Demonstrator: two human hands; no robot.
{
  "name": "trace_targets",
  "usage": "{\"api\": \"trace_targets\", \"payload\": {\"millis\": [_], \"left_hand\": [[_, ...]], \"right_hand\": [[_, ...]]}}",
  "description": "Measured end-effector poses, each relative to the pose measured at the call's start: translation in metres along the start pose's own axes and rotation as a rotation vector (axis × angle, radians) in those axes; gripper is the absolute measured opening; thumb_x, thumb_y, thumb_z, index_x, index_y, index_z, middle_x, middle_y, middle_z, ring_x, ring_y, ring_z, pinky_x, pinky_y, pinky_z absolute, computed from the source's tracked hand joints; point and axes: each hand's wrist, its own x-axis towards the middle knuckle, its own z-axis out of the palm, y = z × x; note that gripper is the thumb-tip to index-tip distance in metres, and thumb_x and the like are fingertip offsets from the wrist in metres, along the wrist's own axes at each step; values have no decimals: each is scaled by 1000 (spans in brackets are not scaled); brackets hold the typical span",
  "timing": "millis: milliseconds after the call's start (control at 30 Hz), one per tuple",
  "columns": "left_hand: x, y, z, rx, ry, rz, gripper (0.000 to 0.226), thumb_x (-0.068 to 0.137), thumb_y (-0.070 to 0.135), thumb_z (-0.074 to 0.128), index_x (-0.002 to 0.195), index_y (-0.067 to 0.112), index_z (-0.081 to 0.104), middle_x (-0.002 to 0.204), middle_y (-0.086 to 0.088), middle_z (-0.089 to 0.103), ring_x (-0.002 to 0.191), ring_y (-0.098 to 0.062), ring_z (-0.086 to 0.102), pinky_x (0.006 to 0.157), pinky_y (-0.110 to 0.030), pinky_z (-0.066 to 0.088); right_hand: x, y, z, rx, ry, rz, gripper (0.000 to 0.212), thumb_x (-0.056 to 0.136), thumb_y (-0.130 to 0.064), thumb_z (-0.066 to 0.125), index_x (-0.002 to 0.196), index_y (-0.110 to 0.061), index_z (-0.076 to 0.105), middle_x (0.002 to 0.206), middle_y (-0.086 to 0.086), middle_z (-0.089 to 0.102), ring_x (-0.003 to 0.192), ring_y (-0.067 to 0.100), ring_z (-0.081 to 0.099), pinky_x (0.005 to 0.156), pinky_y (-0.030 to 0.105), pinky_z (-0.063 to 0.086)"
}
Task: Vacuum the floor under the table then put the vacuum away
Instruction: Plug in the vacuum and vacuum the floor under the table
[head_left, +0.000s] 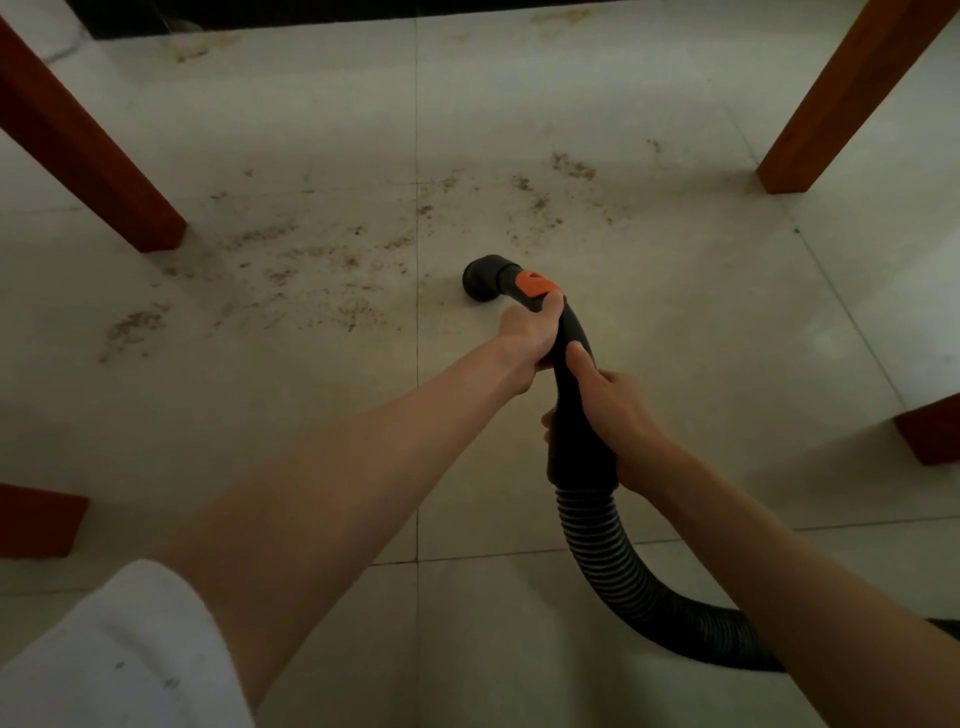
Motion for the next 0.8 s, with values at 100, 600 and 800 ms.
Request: {"api": "trace_targets", "payload": {"millis": [100, 600, 800], "left_hand": [[-7, -6, 12, 38, -36, -13, 45, 97, 34, 47, 123, -2, 47, 123, -16, 56, 109, -30, 58, 85, -36, 53], [-13, 12, -21, -88, 36, -11, 44, 99, 29, 46, 129, -1, 43, 127, -16, 54, 113, -31, 56, 84, -37, 51], [-8, 5, -20, -61, 26, -4, 43, 98, 30, 47, 127, -1, 45, 126, -16, 55, 112, -31, 57, 88, -39, 52]], "right_hand": [[-10, 9, -11, 25, 22, 17, 49, 96, -47, 44, 99, 0, 58, 70, 15, 65, 54, 22, 63, 57, 32, 56], [-4, -15, 6, -69, -68, -34, 47, 96, -45, 47, 91, 0, 59, 69, 15, 66, 54, 25, 63, 57, 31, 55], [-4, -7, 7, -99, -58, -42, 47, 96, -47, 45, 93, -2, 58, 69, 13, 66, 53, 21, 64, 51, 27, 52]]}}
